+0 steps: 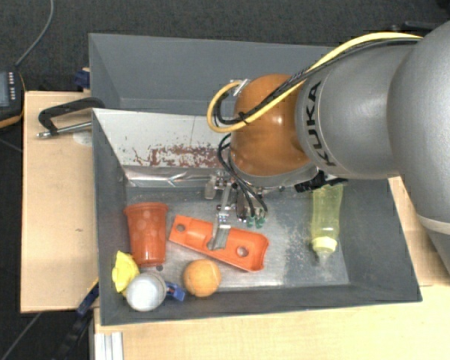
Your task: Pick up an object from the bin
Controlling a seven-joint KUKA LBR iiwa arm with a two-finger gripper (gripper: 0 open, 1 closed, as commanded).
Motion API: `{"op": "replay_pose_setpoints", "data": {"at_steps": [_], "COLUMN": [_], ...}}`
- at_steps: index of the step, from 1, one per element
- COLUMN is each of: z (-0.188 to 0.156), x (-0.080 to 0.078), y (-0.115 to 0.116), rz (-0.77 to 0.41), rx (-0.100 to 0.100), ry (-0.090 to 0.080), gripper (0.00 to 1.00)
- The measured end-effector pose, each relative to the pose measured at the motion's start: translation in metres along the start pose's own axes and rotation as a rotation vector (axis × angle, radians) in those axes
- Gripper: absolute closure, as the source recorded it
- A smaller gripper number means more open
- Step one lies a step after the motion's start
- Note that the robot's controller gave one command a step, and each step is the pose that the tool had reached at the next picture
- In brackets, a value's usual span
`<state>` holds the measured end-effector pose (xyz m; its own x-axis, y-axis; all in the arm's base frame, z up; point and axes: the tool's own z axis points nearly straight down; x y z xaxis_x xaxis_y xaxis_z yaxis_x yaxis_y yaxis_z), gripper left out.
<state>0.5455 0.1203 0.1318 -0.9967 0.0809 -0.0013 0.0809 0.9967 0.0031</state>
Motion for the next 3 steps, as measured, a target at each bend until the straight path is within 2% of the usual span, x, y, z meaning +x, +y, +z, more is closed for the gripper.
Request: {"op": "replay_pose_setpoints", "data": {"at_steps": [1,2,3], "z": [0.046,0.054,0.055], "x": [0.006,0.006,0.007], "y": [-0.015,-0.003,-0.003], "rz": [0.046,0.335,0.335], "rx": [-0.002,-0.004,-0.003], "ry": [-0.005,-0.005,-0.004], "gripper": [0.00,1.00,1.00]}}
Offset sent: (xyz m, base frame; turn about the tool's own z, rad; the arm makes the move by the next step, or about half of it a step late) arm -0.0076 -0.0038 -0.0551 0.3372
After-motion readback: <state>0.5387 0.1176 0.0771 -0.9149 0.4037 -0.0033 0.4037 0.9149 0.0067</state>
